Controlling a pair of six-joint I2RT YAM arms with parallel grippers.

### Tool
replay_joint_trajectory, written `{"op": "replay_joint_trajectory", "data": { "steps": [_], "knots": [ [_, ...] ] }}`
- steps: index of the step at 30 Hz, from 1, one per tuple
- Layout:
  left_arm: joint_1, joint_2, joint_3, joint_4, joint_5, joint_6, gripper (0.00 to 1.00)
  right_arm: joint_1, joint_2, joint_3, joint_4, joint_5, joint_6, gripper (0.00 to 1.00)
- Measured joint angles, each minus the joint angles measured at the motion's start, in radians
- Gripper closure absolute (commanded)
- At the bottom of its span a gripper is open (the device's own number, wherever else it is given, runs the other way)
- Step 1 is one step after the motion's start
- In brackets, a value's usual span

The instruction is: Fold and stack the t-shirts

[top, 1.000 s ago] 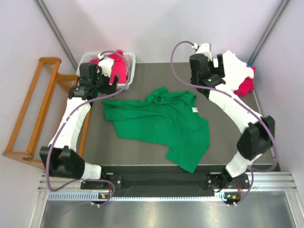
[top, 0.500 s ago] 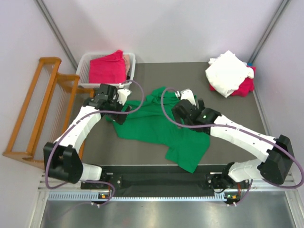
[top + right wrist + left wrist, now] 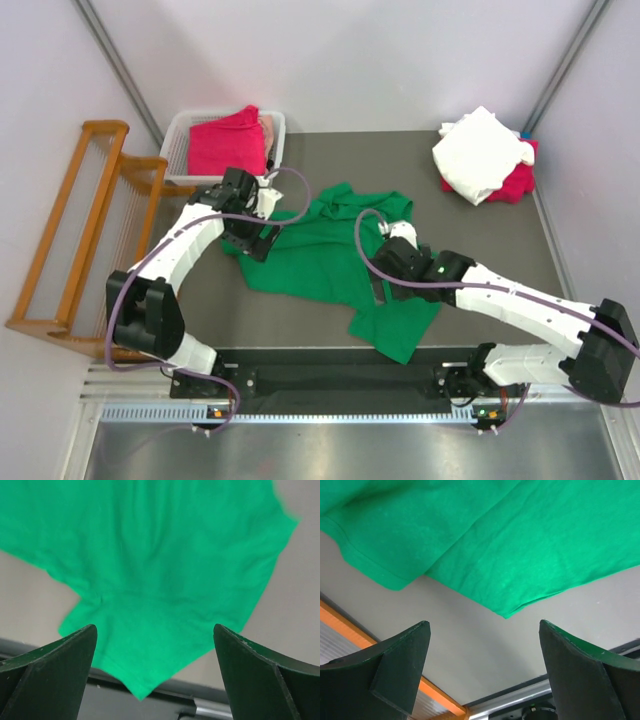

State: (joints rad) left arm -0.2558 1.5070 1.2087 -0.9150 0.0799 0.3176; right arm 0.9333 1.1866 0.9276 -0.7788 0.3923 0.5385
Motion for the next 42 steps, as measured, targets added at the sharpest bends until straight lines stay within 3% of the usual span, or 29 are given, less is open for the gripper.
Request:
{"op": "replay_joint_trajectory", "data": {
  "steps": [7,13,24,35,42],
  "knots": [
    [-0.043,0.069,0.076,-0.066,-0.017,-0.051,0.04,0.001,0.024,-0.1,0.008,-0.085,0.032,0.01],
    [-0.044,0.135,-0.011,-0.019,-0.071,-0.074,0.06,0.001,0.053,-0.103,0.03,-0.101,0.032,0.0],
    [-0.04,-0.057,-0.293,0.337,-0.113,-0.053,0.08,-0.002,0.058,-0.103,0.084,-0.11,0.032,0.04],
    [-0.026,-0.057,-0.46,0.542,-0.125,0.002,0.1,-0.059,0.058,-0.103,0.092,-0.144,0.042,0.05],
    [-0.009,-0.058,-0.477,0.605,-0.119,0.019,0.12,-0.118,0.057,-0.103,0.103,-0.182,0.049,0.03]
  ]
}}
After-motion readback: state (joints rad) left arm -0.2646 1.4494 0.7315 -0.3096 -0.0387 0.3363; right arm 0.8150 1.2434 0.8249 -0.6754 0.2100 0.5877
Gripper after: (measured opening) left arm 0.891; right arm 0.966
